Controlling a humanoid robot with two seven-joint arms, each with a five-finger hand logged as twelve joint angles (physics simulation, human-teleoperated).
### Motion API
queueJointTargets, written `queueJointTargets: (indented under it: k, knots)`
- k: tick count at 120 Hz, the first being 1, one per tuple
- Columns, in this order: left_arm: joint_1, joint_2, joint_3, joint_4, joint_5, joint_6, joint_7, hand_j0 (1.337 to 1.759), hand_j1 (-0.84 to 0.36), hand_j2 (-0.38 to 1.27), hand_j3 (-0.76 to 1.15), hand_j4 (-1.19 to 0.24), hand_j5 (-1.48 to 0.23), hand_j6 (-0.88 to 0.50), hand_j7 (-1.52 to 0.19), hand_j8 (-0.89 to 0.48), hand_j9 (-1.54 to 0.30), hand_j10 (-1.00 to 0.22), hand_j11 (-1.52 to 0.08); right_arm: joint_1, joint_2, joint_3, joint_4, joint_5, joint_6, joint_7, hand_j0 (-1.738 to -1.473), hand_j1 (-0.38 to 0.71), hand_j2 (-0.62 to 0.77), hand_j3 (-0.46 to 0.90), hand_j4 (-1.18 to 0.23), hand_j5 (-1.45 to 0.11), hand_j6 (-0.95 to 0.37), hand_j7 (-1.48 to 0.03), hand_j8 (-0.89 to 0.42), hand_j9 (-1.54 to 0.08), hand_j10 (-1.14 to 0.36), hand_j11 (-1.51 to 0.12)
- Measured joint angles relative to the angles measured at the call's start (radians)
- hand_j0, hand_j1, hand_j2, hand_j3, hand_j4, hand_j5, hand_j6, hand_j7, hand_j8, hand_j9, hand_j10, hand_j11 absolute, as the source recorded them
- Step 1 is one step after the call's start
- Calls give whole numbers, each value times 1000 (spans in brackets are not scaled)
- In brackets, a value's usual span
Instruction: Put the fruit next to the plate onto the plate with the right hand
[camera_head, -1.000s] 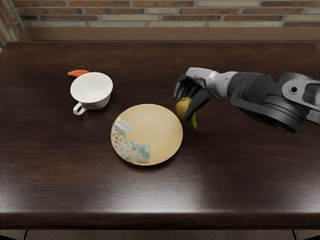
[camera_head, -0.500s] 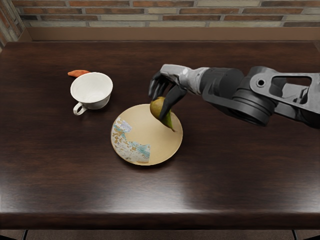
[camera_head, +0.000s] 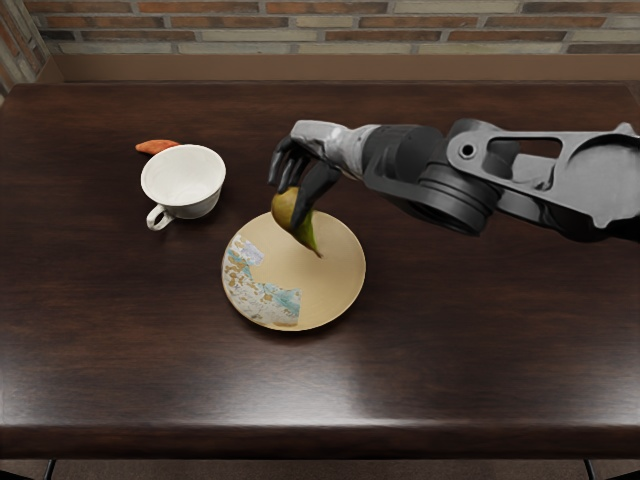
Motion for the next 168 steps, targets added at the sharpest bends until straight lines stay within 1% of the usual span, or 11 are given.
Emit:
queueJointTargets:
  k: [45,49,57,66,76,88,103,116,141,152,168]
  knots:
    - [0,0,0,0,0,0,0,1658,348,0,0,-1,-1,-1,-1,-1,-1,-1,-1,5,86,0,-101,-1,13,0,-1657,352,578,0,-805,-1115,-725,-1072,-361,-1075,-533,-1057]
    - [0,0,0,0,0,0,0,1658,348,0,0,-1,-1,-1,-1,-1,-1,-1,-1,5,95,2,-107,-2,14,0,-1657,314,493,0,-747,-1029,-698,-992,-360,-993,-516,-977]
    - [0,0,0,0,0,0,0,1658,348,0,0,-1,-1,-1,-1,-1,-1,-1,-1,7,109,5,-119,3,10,1,-1657,129,356,0,-539,-742,-504,-716,-260,-717,-373,-705]
    - [0,0,0,0,0,0,0,1658,348,0,0,-1,-1,-1,-1,-1,-1,-1,-1,8,116,7,-126,9,6,1,-1658,-18,247,0,-373,-514,-349,-496,-180,-497,-258,-489]
    - [0,0,0,0,0,0,0,1658,348,0,0,-1,-1,-1,-1,-1,-1,-1,-1,10,120,9,-129,18,6,1,-1658,-129,164,0,-248,-342,-232,-330,-120,-330,-172,-325]
    - [0,0,0,0,0,0,0,1658,348,0,0,-1,-1,-1,-1,-1,-1,-1,-1,12,121,9,-123,30,5,1,-1658,-215,101,0,-153,-210,-143,-202,-74,-202,-106,-199]
    - [0,0,0,0,0,0,0,1658,348,0,0,-1,-1,-1,-1,-1,-1,-1,-1,12,118,10,-92,44,-26,1,-1658,-276,55,0,-83,-114,-78,-109,-41,-110,-58,-108]
    - [0,0,0,0,0,0,0,1658,348,0,0,-1,-1,-1,-1,-1,-1,-1,-1,4,88,15,-14,52,-99,1,-1658,-306,33,0,-49,-67,-47,-64,-25,-65,-34,-64]
    - [0,0,0,0,0,0,0,1658,348,0,0,-1,-1,-1,-1,-1,-1,-1,-1,-67,44,108,86,87,-134,1,-1658,-334,12,0,-18,-24,-18,-23,-9,-23,-13,-23]
    - [0,0,0,0,0,0,0,1658,348,0,0,-1,-1,-1,-1,-1,-1,-1,-1,-123,39,199,123,108,-91,1,-1658,-339,8,0,-12,-15,-11,-15,-6,-15,-8,-15]
    - [0,0,0,0,0,0,0,1658,348,0,0,-1,-1,-1,-1,-1,-1,-1,-1,-228,37,356,146,152,69,1,-1658,-344,4,0,-6,-8,-6,-8,-3,-8,-4,-8]
